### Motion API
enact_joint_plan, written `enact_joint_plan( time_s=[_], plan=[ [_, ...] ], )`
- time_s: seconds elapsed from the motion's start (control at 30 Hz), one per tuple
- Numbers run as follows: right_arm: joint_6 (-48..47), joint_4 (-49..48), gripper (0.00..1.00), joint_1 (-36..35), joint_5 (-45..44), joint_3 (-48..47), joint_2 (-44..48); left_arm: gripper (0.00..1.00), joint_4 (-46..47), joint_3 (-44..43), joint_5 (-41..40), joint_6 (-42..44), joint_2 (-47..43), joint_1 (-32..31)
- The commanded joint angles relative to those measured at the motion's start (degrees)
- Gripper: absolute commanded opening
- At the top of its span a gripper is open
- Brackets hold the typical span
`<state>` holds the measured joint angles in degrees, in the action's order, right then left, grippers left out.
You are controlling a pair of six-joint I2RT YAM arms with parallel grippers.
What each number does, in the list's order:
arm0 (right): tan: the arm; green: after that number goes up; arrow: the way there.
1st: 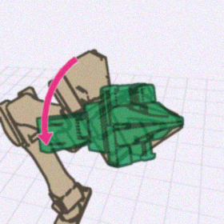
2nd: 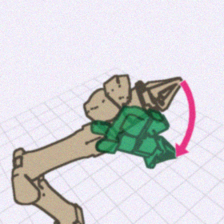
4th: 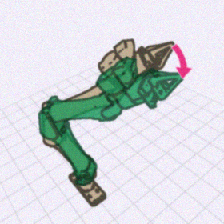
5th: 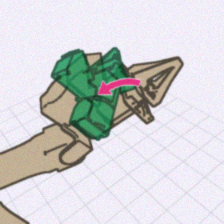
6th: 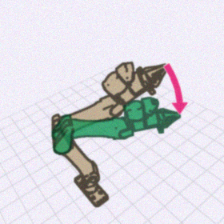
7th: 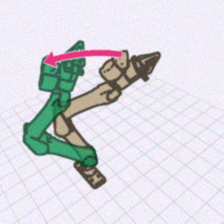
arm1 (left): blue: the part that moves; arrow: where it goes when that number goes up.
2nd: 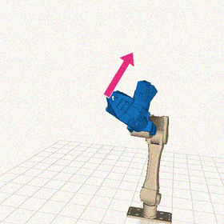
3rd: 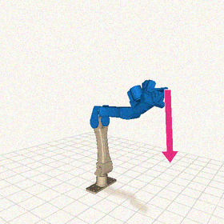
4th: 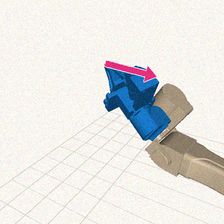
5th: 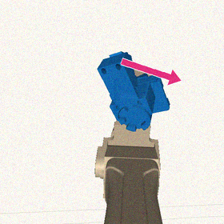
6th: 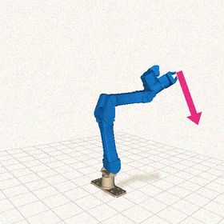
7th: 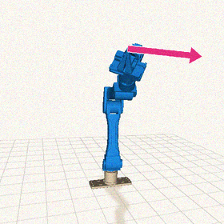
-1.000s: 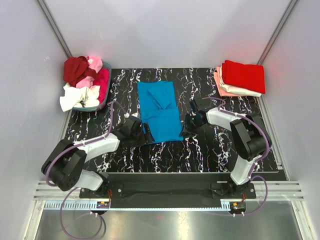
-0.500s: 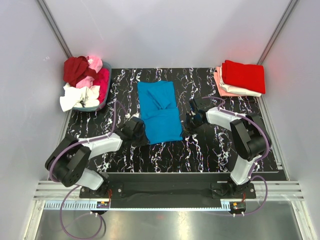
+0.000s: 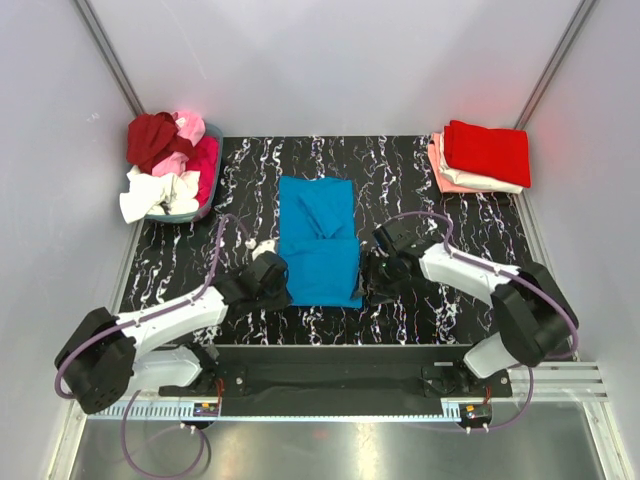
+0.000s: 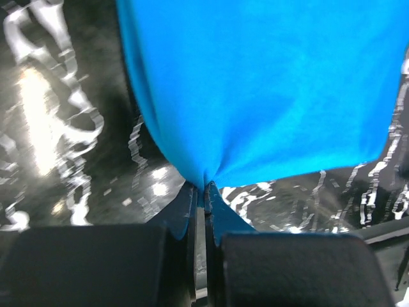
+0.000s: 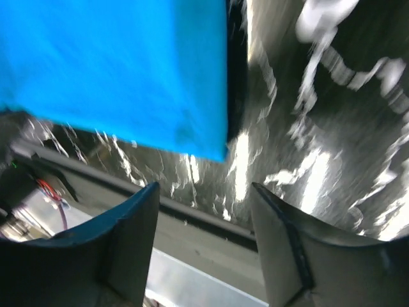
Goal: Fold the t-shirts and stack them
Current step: Fold the tshirt
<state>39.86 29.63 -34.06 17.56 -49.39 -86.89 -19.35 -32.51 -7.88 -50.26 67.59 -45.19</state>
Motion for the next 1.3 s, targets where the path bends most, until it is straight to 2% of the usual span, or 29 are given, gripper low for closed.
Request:
enact_joint_plan(
  time_s=[0.0,0.1,0.23,0.53,0.63,0.87,1.07,1.1,1.27],
  plan=[
    [3.8,0.5,0.67,-3.3,-3.6,3.1,4.4,0.00,-3.1,3.1,-2.8,-1.8,-3.0,-0.1],
    [6.7,-1.7,0.69,-3.4,-3.3,6.8,7.1,0.00,-1.4,4.2,-1.4,-2.3,-2.9,-0.2],
    [9.4,-4.9,0.62,-4.3,-2.4,9.6,8.8,0.00,-0.6,4.7,-0.9,-2.8,-2.6,-0.6],
    [10.5,-5.7,0.52,-6.8,-3.9,4.7,0.9,0.00,0.1,4.7,-0.7,-2.8,-1.9,-0.8],
    [13.0,-9.2,0.52,-8.0,-1.2,4.7,-1.6,0.00,0.1,4.6,-0.6,-2.8,-2.0,-0.9],
    [19.1,-16.7,0.50,-8.5,-2.4,6.2,-5.9,0.00,0.5,5.2,-0.5,-2.9,-2.6,-0.8],
    [20.3,-18.1,0.38,-8.6,-2.6,6.6,-6.4,0.00,0.1,5.4,-0.4,-3.0,-3.4,-0.8],
    [20.3,-17.6,0.33,-8.5,-2.7,6.7,-5.9,0.00,0.2,5.6,-0.4,-3.1,-3.8,-0.8],
    [21.1,-16.7,0.20,-8.6,-3.8,7.6,-3.2,0.00,-0.1,6.0,-0.1,-3.2,-4.9,-0.9]
  ],
)
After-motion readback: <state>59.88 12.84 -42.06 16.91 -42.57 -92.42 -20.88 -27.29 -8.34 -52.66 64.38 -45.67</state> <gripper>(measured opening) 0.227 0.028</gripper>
